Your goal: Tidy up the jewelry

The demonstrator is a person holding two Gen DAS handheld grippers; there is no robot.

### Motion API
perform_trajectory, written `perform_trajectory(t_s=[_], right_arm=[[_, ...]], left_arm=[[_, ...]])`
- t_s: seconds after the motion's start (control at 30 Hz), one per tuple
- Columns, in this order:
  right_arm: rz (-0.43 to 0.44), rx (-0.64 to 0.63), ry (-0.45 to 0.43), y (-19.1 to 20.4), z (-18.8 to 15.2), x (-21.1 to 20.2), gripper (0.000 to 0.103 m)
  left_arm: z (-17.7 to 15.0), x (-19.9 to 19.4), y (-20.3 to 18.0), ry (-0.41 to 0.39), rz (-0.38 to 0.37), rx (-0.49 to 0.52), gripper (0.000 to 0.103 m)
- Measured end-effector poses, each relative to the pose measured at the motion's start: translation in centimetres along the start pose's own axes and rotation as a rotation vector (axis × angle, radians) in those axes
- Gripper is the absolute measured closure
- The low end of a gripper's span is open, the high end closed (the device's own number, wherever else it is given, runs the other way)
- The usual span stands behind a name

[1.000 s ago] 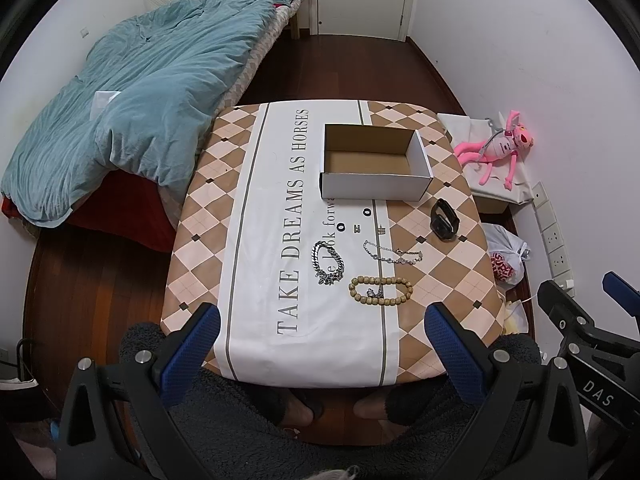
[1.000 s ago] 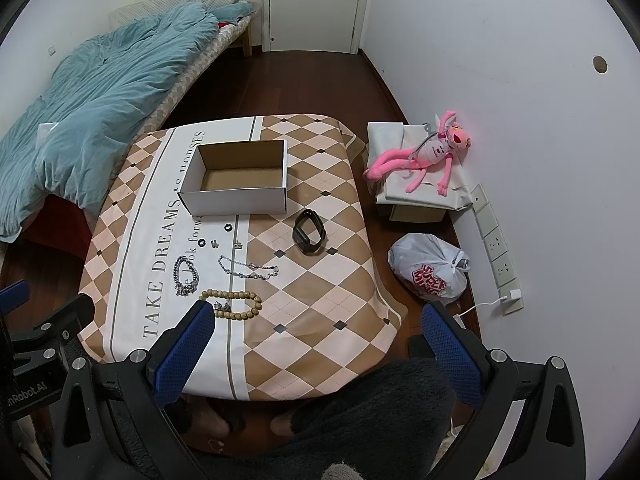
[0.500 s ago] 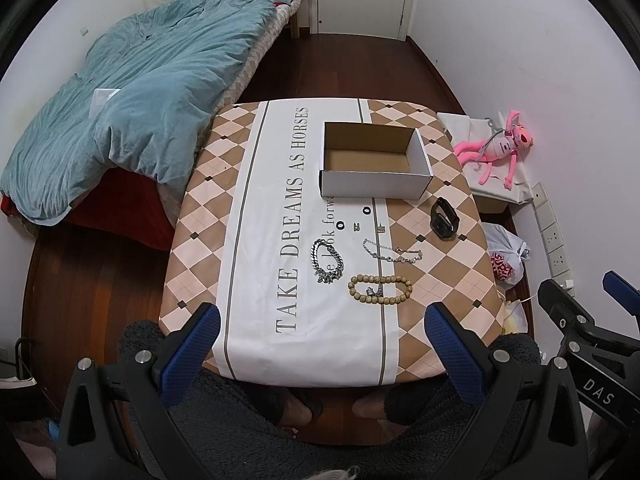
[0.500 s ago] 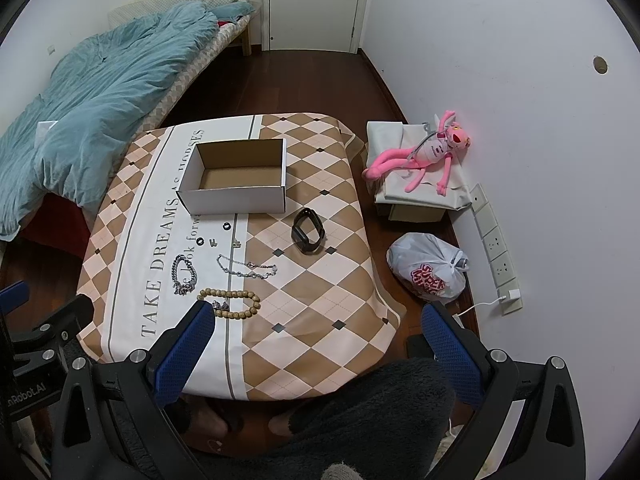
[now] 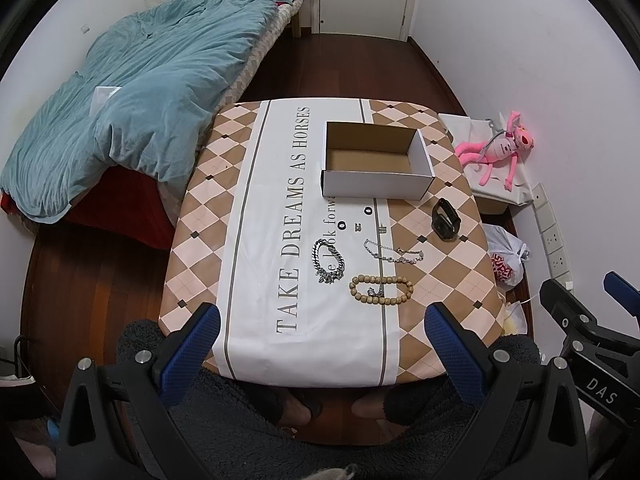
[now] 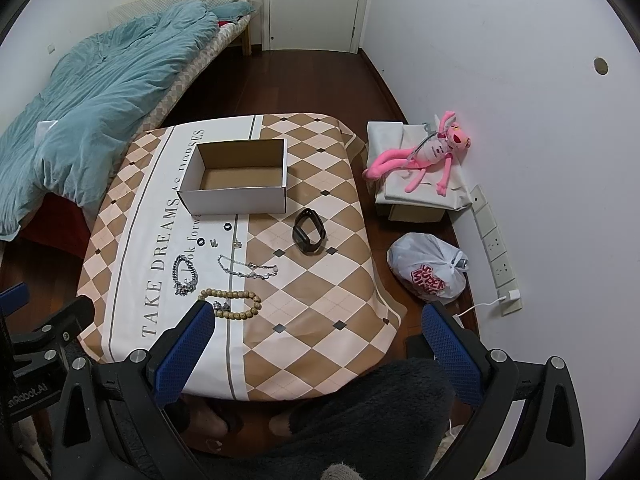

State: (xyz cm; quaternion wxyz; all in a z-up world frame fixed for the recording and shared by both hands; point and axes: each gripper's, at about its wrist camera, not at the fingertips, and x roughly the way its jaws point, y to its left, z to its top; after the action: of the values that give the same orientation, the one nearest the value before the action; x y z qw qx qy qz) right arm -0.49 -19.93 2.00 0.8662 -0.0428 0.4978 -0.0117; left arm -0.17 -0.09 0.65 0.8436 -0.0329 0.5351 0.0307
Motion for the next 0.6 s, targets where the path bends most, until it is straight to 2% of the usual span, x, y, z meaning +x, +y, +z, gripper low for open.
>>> perform_trajectory(t_s=[0.23,0.33,0.5,0.6], right_arm=[[0.009,0.010,-0.006,-0.2,0.5,0.4,0.000],[0.011,0.013,0.000,0.4,0.8,1.5,0.000],[0.025,0.019,0.069,1.6,1.3,6.8,0.000],[0.032,0.012,0.138,2.7,1.1,11.3,0.000]], left_arm=[[0.5,0.8,0.7,-0.007,-0.006,-0.012,0.000],[1.2,1.8,1.3,-0.034,0.032,-0.017,0.000],[2.1,5.9,2.8,-0.044,0.125,-0.011,0.000],[2.2,9.8,3.7,0.002,0.156,-0.002,0.000]])
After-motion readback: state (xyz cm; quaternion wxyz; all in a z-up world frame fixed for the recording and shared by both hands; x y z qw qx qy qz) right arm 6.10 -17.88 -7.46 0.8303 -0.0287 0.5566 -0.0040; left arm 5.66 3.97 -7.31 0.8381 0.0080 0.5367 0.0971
